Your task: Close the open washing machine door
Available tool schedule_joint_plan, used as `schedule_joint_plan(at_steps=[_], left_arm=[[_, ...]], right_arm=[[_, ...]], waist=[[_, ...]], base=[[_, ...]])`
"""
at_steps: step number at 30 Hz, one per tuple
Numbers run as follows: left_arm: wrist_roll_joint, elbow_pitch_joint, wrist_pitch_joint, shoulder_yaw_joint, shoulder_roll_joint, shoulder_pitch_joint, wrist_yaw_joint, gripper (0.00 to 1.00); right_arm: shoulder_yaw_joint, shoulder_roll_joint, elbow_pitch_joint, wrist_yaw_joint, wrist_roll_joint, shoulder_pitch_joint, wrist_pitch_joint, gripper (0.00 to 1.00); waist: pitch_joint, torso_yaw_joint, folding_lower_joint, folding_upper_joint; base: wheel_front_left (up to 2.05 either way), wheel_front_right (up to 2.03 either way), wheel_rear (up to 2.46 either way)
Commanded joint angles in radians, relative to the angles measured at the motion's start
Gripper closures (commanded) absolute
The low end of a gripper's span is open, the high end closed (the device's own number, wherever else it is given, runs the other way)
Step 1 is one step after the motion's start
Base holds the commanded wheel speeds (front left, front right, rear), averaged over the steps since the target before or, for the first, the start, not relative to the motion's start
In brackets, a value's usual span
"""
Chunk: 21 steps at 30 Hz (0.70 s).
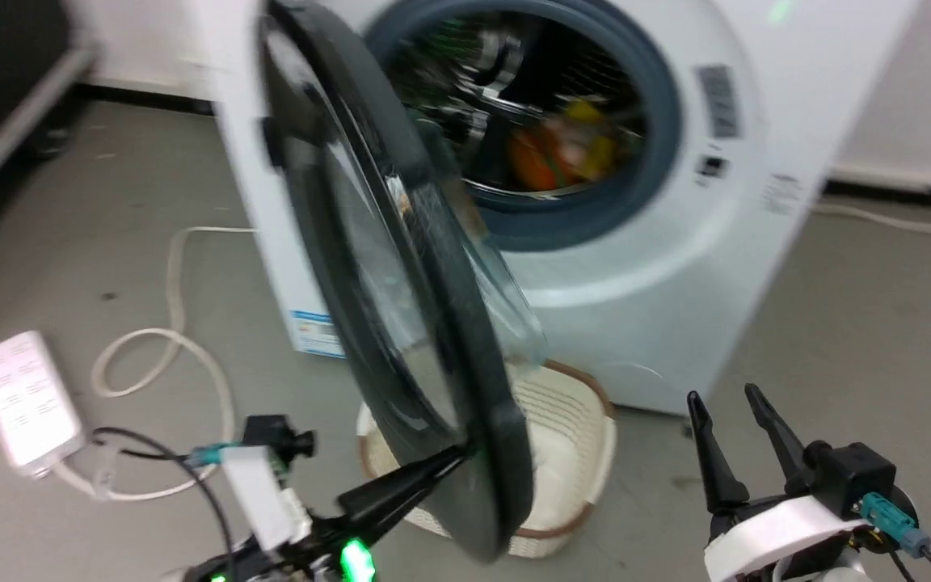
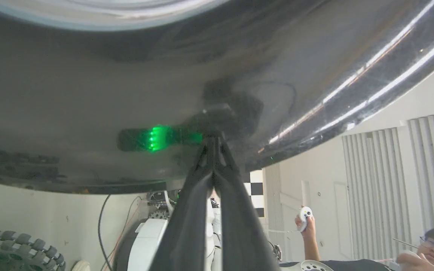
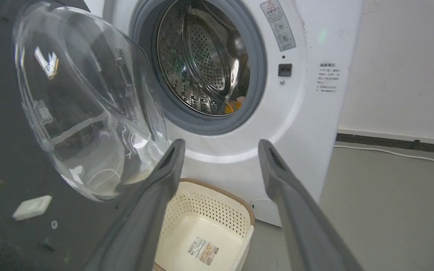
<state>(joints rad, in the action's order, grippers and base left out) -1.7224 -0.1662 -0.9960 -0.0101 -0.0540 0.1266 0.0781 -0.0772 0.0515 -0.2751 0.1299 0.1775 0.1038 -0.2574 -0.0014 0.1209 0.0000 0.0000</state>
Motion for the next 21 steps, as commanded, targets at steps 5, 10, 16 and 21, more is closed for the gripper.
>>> schedule_joint_plan(at_steps=[5, 10, 16, 21], left_arm=[[-0.069, -0.022, 0.146, -0.134, 0.004, 0.080, 0.037, 1.00], [-0.042, -0.100, 0.366, -0.178, 0.004, 0.194, 0.050, 1.00], [-0.031, -0.178, 0.616, -0.206, 0.004, 0.351, 0.052, 1.00], [-0.119, -0.270, 0.776, -0.194, 0.004, 0.473, 0.052, 1.00]], right_arm=[[0.011, -0.001, 0.000, 0.001, -0.005, 0.014, -0.004, 0.00], [-0.003, -0.001, 0.005, 0.001, 0.013, 0.033, -0.004, 0.00], [0.008, -0.001, 0.007, 0.001, 0.038, 0.042, -0.004, 0.00], [0.007, -0.001, 0.007, 0.001, 0.056, 0.042, -0.004, 0.00]], waist=[[0.107, -0.220, 0.0000, 0.0000], [0.157, -0.362, 0.0000, 0.0000], [0.200, -0.487, 0.0000, 0.0000], [0.217, -0.537, 0.0000, 0.0000]], base=[[0.00, 0.00, 0.00], [0.00, 0.00, 0.00], [0.00, 0.00, 0.00], [0.00, 0.00, 0.00]])
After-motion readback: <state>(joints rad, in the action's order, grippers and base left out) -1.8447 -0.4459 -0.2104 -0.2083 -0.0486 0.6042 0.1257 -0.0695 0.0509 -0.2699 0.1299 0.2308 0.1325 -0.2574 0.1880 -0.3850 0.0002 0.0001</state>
